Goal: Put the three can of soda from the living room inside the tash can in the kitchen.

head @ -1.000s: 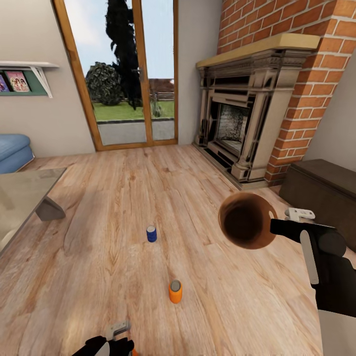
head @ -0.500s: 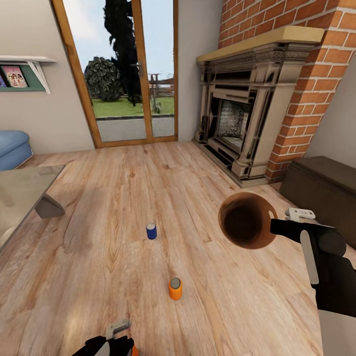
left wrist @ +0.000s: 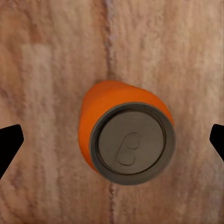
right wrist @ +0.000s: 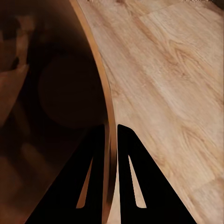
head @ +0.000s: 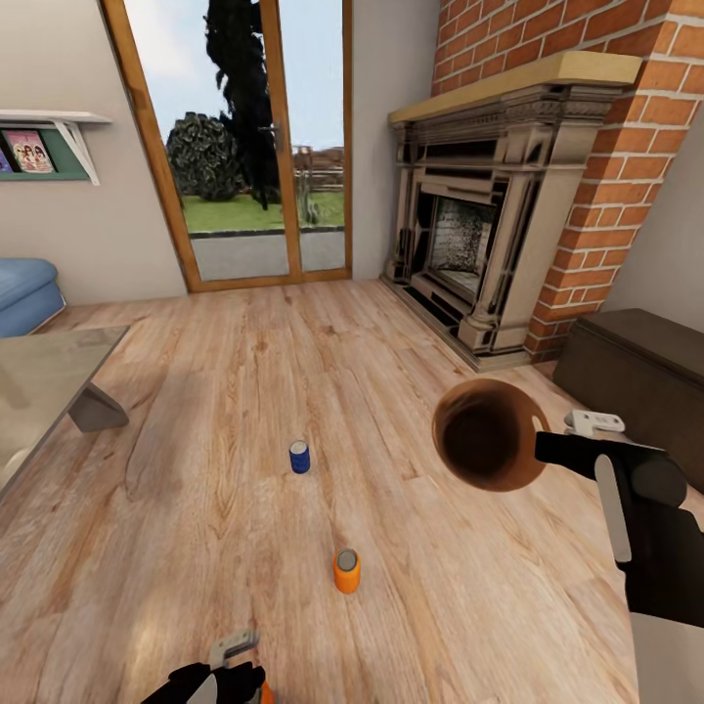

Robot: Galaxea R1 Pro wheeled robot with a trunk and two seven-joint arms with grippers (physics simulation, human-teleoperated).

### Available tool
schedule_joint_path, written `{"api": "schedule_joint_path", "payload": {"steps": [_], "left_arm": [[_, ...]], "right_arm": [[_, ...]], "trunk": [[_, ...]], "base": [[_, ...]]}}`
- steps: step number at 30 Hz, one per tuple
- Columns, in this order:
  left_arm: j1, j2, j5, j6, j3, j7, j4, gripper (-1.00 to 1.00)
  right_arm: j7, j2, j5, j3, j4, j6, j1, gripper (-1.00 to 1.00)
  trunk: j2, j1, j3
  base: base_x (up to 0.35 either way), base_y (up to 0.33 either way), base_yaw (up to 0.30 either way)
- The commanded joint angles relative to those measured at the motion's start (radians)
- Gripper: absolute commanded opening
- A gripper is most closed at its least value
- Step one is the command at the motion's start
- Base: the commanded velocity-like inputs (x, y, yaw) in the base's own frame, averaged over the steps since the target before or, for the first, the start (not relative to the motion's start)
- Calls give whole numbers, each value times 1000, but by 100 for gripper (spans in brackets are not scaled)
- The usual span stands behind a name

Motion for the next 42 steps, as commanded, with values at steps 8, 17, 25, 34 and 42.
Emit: {"api": "schedule_joint_path", "payload": {"steps": [8,17,25,34,42], "left_arm": [[0,0,0,-1,0,-1,-1,100],[0,0,0,-2,0,-1,-5,100],[0,0,1,-3,-1,-1,-8,100],[0,-2,1,-3,0,-1,-9,100],[0,-16,1,-10,-1,-1,-8,100]], "right_arm": [[7,-1,-49,-1,-26,0,10,-100],[7,-1,-63,1,-30,0,18,-100],[7,-1,-65,2,-31,0,20,-100],[7,-1,-65,2,-31,0,20,-100],[7,-2,-66,2,-31,0,20,-100]], "trunk": [[0,0,0],[0,0,0],[-1,2,-19],[-2,4,-39],[-2,4,-39]], "base": [[0,0,0],[0,0,0],[0,0,0],[0,0,0],[0,0,0]]}}
